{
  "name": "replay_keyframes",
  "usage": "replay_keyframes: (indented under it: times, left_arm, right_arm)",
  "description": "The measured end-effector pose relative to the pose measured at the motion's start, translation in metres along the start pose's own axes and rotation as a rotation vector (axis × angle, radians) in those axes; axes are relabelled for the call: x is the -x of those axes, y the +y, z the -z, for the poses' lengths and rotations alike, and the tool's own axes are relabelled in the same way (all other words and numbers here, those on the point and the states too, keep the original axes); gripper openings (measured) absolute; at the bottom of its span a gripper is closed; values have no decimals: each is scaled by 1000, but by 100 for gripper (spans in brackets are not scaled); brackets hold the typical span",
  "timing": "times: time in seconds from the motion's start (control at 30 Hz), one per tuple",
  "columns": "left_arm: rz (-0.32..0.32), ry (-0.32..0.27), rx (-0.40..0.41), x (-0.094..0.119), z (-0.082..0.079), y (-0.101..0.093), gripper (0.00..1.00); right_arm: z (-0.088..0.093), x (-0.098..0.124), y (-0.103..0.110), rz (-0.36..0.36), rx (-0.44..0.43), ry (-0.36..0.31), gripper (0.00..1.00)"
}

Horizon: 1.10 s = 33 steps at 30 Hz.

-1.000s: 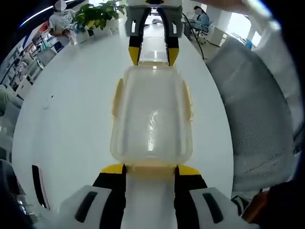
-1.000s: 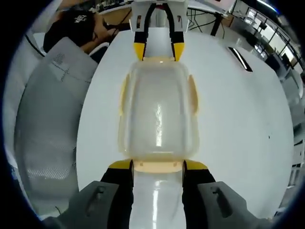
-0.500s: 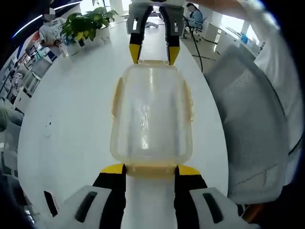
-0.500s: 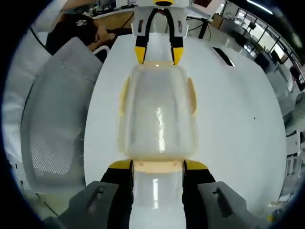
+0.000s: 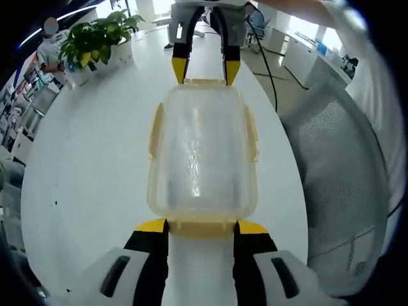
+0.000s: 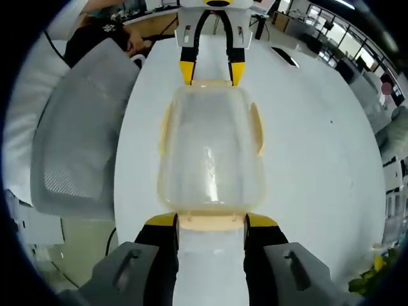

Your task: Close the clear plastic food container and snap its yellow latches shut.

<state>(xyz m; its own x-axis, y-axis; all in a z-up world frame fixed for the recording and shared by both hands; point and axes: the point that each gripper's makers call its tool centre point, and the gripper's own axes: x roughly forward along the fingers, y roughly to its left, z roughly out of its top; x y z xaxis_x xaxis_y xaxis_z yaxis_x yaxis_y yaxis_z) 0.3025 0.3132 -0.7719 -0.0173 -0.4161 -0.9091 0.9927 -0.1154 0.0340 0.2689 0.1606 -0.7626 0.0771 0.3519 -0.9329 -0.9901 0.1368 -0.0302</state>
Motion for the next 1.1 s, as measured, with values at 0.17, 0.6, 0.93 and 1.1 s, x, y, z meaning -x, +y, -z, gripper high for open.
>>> replay_keyframes:
  times: [0.17,0.6,0.93,1.1]
  left_arm:
    - [10,5,-19,-12,-18,3,33]
    - [15,43,-21,-28,-36,3,33]
    - [17,68,-15,-32,-36,3,34]
    - [28,90,-21,-34,-34,3,34]
  right_arm:
    - [22,2,-1,-1,-23,-3,36]
    - [50,-3,-4,-17,-37,-3,36]
    - [55,-7,-5,-31,-43,4,36]
    - [56,-8,-6,-34,-39,15,36]
